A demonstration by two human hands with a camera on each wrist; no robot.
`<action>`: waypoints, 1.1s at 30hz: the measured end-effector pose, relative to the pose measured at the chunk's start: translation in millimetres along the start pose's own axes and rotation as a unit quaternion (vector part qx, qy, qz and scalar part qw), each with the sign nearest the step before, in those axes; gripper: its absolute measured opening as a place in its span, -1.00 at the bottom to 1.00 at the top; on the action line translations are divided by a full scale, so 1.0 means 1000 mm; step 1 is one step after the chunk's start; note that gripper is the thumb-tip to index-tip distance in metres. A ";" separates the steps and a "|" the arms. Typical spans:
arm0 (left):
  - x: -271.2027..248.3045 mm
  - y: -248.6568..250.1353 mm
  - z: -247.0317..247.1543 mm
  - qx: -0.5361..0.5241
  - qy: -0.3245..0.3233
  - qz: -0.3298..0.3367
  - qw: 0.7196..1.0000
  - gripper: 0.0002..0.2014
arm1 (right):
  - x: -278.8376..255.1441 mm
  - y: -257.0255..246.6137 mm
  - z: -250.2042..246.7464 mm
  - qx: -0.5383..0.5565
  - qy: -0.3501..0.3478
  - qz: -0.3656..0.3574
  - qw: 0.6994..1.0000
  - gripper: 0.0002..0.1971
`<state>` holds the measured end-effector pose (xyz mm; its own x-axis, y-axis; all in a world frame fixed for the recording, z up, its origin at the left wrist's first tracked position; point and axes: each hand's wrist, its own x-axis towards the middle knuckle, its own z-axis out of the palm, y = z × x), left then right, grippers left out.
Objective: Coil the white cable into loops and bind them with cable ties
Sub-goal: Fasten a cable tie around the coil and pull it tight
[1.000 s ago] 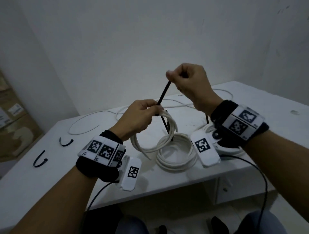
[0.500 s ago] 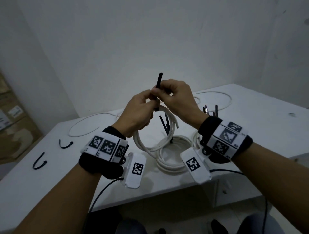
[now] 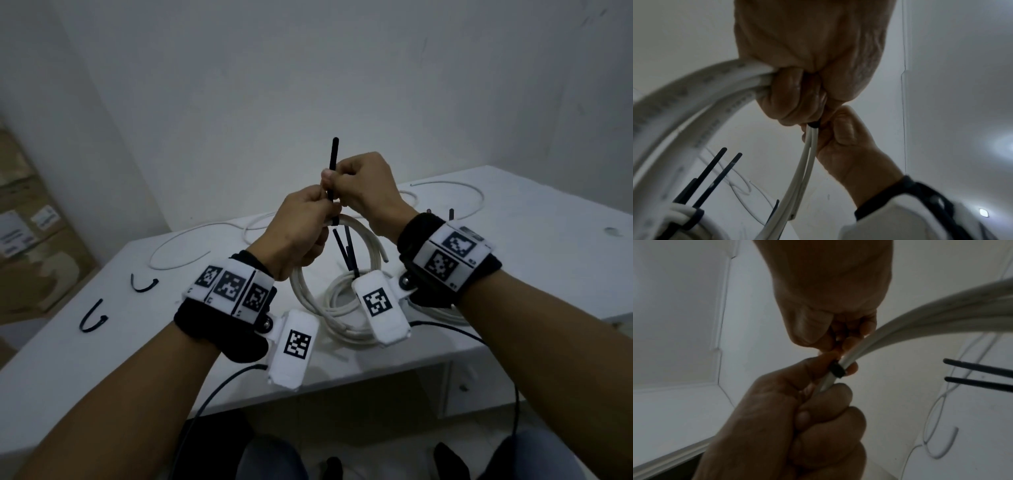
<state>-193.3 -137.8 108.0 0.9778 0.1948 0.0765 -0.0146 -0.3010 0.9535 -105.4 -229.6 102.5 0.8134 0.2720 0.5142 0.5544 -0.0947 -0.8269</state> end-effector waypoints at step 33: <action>0.012 -0.003 -0.023 -0.184 0.017 -0.073 0.980 -0.88 | -0.056 0.029 -0.035 -0.091 -0.092 0.019 0.991 -0.95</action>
<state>-186.2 -113.2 113.2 0.9679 0.2427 -0.0656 0.0450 0.0893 0.9950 -128.6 -281.7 57.5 0.7979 0.4327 0.4196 0.5600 -0.2748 -0.7816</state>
